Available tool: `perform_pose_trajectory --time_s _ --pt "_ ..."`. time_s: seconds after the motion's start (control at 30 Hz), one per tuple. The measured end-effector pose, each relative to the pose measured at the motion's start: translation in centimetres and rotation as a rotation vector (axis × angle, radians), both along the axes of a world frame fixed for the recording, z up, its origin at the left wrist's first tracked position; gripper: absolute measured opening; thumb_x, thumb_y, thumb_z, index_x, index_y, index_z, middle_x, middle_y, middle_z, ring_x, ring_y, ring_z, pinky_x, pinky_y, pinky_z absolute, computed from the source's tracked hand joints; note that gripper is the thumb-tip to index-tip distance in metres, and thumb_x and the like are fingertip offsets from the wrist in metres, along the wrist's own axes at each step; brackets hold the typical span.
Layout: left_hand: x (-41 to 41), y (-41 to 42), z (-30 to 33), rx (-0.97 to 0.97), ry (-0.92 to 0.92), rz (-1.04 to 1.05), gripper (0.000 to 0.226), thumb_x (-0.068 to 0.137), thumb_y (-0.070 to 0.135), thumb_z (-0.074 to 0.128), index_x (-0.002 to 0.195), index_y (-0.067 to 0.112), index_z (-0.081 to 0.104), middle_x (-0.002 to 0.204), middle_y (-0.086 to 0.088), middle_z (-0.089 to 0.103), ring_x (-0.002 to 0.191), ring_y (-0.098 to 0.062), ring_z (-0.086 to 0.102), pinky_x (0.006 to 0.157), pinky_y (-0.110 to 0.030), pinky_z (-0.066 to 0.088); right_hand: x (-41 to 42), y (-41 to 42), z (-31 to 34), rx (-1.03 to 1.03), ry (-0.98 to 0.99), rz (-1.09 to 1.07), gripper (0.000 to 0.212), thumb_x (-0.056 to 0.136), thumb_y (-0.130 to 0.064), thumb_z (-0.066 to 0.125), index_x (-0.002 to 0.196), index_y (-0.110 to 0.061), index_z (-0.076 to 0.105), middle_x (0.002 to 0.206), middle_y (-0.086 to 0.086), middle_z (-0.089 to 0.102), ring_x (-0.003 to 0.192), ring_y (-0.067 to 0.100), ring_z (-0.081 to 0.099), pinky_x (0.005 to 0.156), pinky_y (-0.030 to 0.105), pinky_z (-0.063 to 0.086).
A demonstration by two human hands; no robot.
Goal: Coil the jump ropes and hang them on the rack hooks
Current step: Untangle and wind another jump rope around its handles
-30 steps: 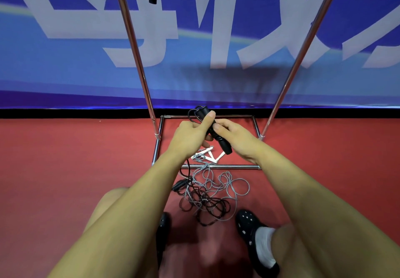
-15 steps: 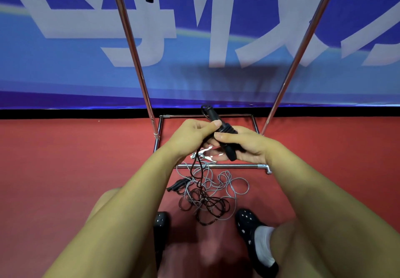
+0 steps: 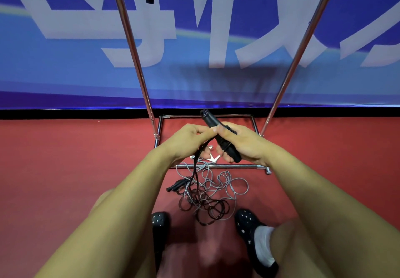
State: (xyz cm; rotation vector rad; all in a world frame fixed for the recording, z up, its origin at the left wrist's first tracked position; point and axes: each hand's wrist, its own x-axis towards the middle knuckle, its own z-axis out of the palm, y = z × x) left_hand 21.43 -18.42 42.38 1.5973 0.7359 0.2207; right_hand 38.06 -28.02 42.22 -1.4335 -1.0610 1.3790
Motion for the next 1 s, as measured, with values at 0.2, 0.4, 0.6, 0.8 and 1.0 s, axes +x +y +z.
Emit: perform_pose_trajectory --time_s 0.2,0.4,0.6,0.8,1.0 --pt "0.1 -0.9 1.0 -0.086 -0.026 -0.001 0.053 0.100 0.064 0.044 0.091 0.017 0.066 0.090 -0.009 0.070 0.052 -0.019 0.055 0.051 -0.025 0.049 -0.2 0.2 0.7 0.031 0.161 -0.096 0.054 0.107 -0.049 0.040 0.118 0.000 0.061 0.084 0.020 0.063 0.056 0.024 0.056 0.051 0.026 0.045" --pt "0.7 -1.8 1.0 -0.280 -0.135 -0.095 0.063 0.096 0.074 0.023 0.105 0.021 0.057 0.090 -0.022 0.062 0.061 -0.033 0.066 0.075 -0.040 0.059 0.1 0.2 1.6 0.184 0.283 -0.131 0.045 0.104 -0.044 0.046 0.119 -0.006 0.065 0.083 0.016 0.062 0.058 0.024 0.051 0.055 0.032 0.040" --pt "1.3 -2.8 0.6 -0.335 -0.178 -0.082 0.054 0.108 0.050 0.022 0.088 0.011 0.053 0.067 -0.015 0.069 0.064 -0.029 0.072 0.055 -0.032 0.051 1.2 0.2 2.0 0.177 0.454 -0.213 0.050 0.102 -0.049 0.046 0.125 -0.008 0.063 0.084 0.012 0.061 0.060 0.020 0.051 0.061 0.030 0.044" --pt "1.7 -2.4 0.7 -0.190 -0.322 0.067 0.038 0.110 0.031 0.037 0.089 0.007 0.057 0.062 -0.013 0.070 0.049 -0.020 0.068 0.041 -0.020 0.040 2.0 -0.3 2.4 0.129 0.541 -0.192 0.043 0.099 -0.042 0.052 0.127 -0.011 0.063 0.085 0.008 0.064 0.072 0.020 0.063 0.069 0.029 0.056" --pt "1.2 -1.7 1.1 -0.079 -0.350 0.169 0.021 0.105 0.020 0.054 0.097 0.009 0.070 0.070 -0.008 0.073 0.063 -0.017 0.072 0.054 -0.020 0.051 2.2 -0.2 2.4 0.101 0.390 -0.223 0.039 0.093 -0.045 0.057 0.104 -0.007 0.063 0.080 0.008 0.065 0.065 0.020 0.061 0.052 0.025 0.048"
